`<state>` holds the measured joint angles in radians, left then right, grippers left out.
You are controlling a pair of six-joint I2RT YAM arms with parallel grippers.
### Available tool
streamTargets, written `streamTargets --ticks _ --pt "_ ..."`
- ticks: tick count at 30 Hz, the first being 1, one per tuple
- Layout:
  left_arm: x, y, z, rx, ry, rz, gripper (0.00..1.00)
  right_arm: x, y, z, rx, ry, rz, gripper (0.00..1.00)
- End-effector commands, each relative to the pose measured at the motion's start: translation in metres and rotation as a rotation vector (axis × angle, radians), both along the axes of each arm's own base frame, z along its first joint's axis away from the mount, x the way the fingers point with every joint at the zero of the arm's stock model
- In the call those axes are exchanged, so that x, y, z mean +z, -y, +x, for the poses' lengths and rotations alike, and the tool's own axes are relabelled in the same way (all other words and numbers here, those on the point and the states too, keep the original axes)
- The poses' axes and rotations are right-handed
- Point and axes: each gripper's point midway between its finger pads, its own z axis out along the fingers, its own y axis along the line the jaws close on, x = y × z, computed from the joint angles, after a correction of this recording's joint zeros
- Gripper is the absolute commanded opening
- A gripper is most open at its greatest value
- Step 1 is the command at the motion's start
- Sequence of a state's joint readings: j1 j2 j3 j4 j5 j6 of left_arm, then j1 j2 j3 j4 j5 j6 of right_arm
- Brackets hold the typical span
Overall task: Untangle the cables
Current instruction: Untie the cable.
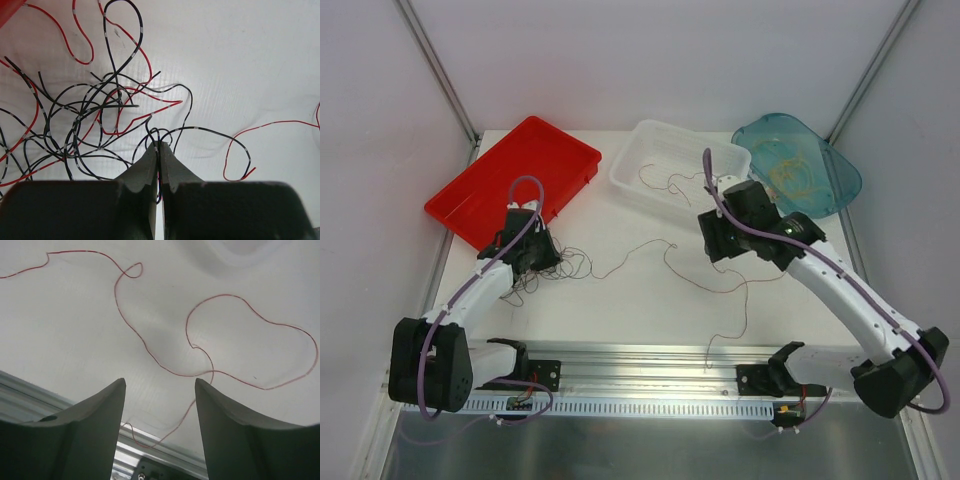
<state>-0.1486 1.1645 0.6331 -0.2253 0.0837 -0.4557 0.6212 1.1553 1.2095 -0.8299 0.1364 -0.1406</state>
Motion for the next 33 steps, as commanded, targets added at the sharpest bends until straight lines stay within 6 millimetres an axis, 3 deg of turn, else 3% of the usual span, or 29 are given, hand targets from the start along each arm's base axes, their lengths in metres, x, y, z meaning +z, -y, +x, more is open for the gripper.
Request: streamTargets --ticks 1,2,5,6,9,12,13,19,24,26,29,33 --pt "0.001 0.003 -0.005 -0.036 0.0 -0.018 0.0 -0.013 -0.052 0.02 0.131 0.006 0.101 0.61" --pt "0.001 0.003 -0.005 -0.036 0.002 -0.018 0.0 -0.027 -0.064 0.019 0.172 -0.046 0.114 0.6" --pt "0.001 0.004 -0.006 -0.036 0.001 -0.021 0.0 -0.049 -0.082 0.023 0.222 -0.099 0.112 0.58" --pt "0.001 0.003 -0.006 -0.036 0.001 -0.022 0.0 -0.069 -0.086 0.023 0.233 -0.15 0.089 0.58" --pt "0.001 0.004 -0.006 -0.039 0.0 -0.021 0.0 -0.098 -0.1 0.023 0.261 -0.218 0.076 0.55" --pt "0.001 0.003 -0.005 -0.036 0.003 -0.021 0.0 -0.117 -0.11 0.024 0.272 -0.254 0.043 0.52" --pt "0.0 0.003 -0.006 -0.037 -0.002 -0.021 0.0 -0.132 -0.111 0.023 0.267 -0.284 0.013 0.51" --pt "0.0 0.002 -0.007 -0.034 0.001 -0.015 0.0 -0.172 -0.111 0.037 0.185 -0.302 -0.08 0.45" --pt "-0.001 0.001 -0.008 -0.024 0.002 -0.013 0.0 -0.187 -0.104 0.042 0.132 -0.286 -0.133 0.35" --pt "-0.001 0.0 -0.007 -0.023 0.001 -0.011 0.0 -0.19 -0.099 0.042 0.123 -0.278 -0.155 0.23" --pt "-0.004 -0.001 -0.007 -0.017 -0.008 -0.005 0.0 -0.185 -0.089 0.037 0.117 -0.271 -0.177 0.07" --pt "-0.008 -0.004 -0.008 -0.004 -0.019 0.007 0.0 -0.156 -0.071 0.027 0.113 -0.208 -0.173 0.01"
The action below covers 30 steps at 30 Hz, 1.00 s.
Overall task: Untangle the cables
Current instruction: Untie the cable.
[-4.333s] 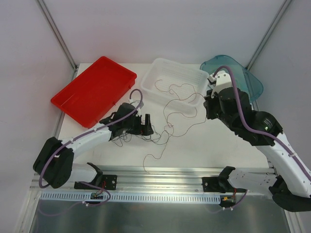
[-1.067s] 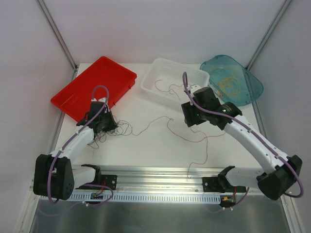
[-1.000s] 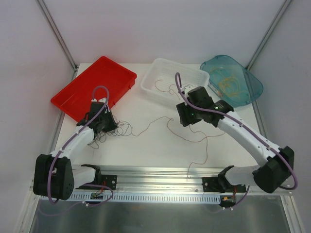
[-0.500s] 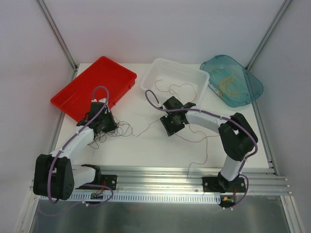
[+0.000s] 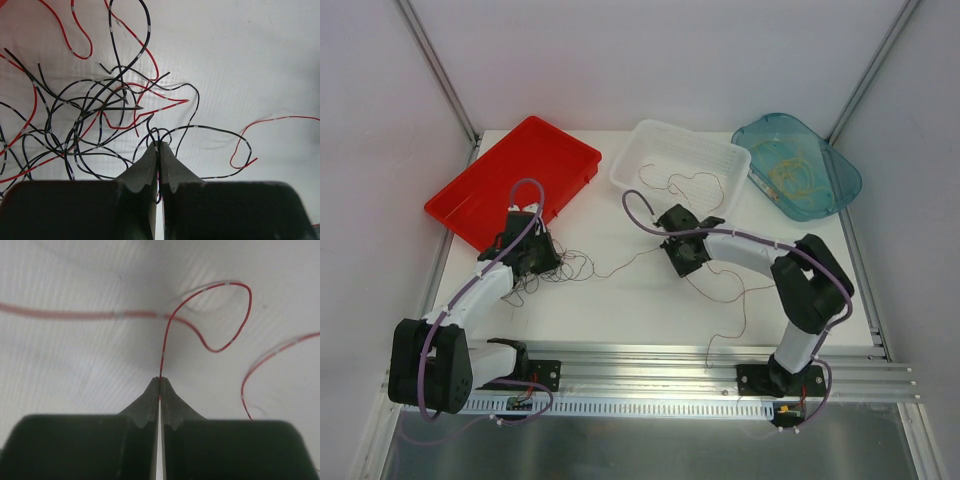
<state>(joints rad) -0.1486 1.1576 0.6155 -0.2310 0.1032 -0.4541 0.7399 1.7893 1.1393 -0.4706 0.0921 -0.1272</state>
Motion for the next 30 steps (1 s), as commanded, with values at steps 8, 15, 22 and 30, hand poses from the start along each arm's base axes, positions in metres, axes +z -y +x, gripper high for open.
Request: streamTargets --ticks 8,15,22,30 --pt "-0.011 -0.007 -0.004 0.023 -0.033 0.021 0.0 0.163 0.059 -0.018 -0.036 0.368 0.154 0.01" --pt "-0.011 -0.009 -0.004 0.031 -0.034 0.027 0.0 0.228 0.107 -0.029 -0.148 0.54 0.323 0.01" --pt "-0.012 -0.006 -0.005 0.027 -0.041 0.013 0.0 0.202 0.122 -0.033 -0.226 0.449 0.301 0.01" --pt "-0.007 -0.009 -0.004 0.049 -0.019 0.02 0.0 0.21 0.161 -0.036 -0.41 0.501 0.338 0.01"
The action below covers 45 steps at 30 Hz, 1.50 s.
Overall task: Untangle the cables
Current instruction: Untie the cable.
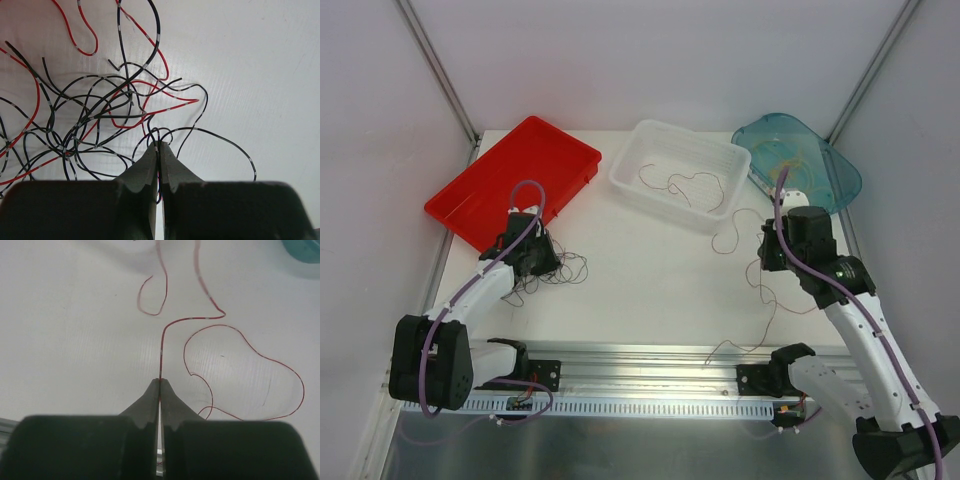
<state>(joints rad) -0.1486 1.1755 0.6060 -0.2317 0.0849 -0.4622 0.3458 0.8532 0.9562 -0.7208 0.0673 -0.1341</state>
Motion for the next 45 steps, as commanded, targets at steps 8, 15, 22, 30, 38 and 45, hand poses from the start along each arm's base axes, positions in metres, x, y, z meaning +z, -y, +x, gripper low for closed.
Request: streamTargets --ticks 8,15,22,30,38,45 --pt "0.017 0.012 -0.001 -0.042 0.028 -0.076 0.12 -0.016 0.004 -0.007 -0.105 -0.118 0.07 0.02" --pt "0.06 0.027 -0.006 -0.175 0.154 -0.12 0.47 -0.078 0.014 -0.025 -0.284 -0.325 0.054 0.28" --pt "0.117 0.037 -0.018 -0.335 0.381 -0.115 0.8 -0.1 0.037 -0.029 -0.428 -0.387 -0.051 0.89" --pt "0.117 0.029 -0.025 -0.39 0.456 -0.026 0.83 -0.128 0.036 -0.025 -0.517 -0.47 -0.028 0.97" --pt "0.109 0.03 -0.026 -0.398 0.434 -0.033 0.83 -0.154 0.04 -0.008 -0.516 -0.517 0.043 0.97" --pt "0.108 0.032 -0.027 -0.405 0.426 -0.041 0.83 -0.171 0.02 -0.012 -0.432 -0.616 0.157 0.97"
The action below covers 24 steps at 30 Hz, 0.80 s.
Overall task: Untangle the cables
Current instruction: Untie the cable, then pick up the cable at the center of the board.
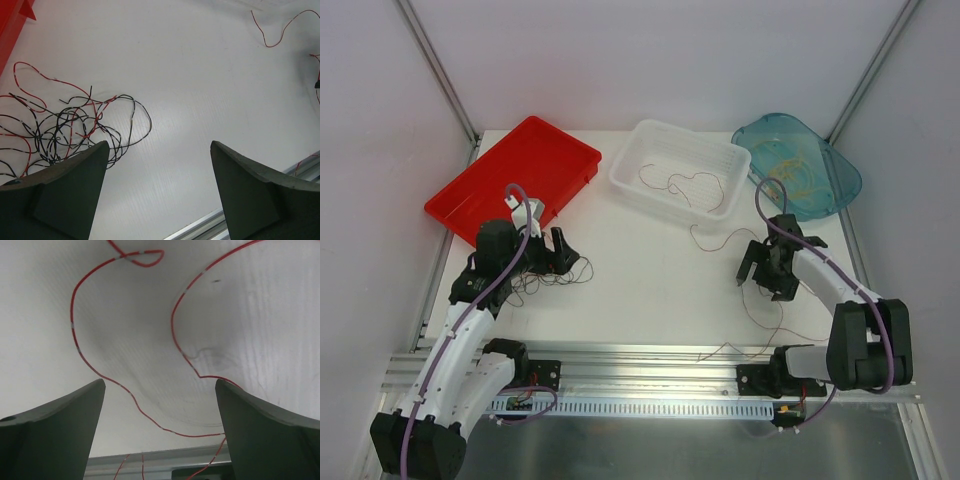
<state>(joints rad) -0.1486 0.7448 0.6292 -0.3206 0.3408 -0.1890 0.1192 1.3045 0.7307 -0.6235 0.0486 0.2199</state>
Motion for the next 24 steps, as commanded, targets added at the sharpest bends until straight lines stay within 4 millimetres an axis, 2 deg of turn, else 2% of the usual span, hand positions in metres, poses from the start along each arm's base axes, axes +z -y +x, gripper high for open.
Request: streamTargets --ticks 1,8,15,18,19,21,22,24 --pt "0.0 0.003 0.0 -0.036 0.007 -0.001 0.83 -0.006 -0.021 0.001 0.057 -0.008 0.116 0.97" --pt "-0.002 0.003 -0.001 -0.038 -0.004 -0.004 0.83 -0.013 -0.03 -0.006 0.085 -0.023 0.149 0.99" --pt "-0.005 0.003 0.001 -0.035 -0.014 -0.001 0.83 -0.02 -0.03 -0.014 0.139 -0.058 0.049 0.85" --pt "-0.006 0.003 0.0 -0.033 -0.017 -0.003 0.83 -0.022 -0.025 -0.012 0.135 -0.054 0.004 0.73" --pt "-0.006 0.003 0.0 -0.033 -0.018 -0.001 0.83 -0.022 -0.024 -0.012 0.138 -0.054 -0.004 0.63" --pt "-0.005 0.003 0.0 -0.033 -0.017 -0.001 0.83 -0.022 -0.022 -0.012 0.139 -0.053 -0.017 0.52" --pt "-0.005 0.003 0.0 -0.034 -0.015 -0.002 0.83 -0.022 -0.021 -0.013 0.142 -0.06 -0.026 0.41" --pt "-0.006 0.003 0.0 -0.033 -0.017 -0.001 0.83 -0.02 -0.018 -0.011 0.15 -0.05 -0.057 0.31"
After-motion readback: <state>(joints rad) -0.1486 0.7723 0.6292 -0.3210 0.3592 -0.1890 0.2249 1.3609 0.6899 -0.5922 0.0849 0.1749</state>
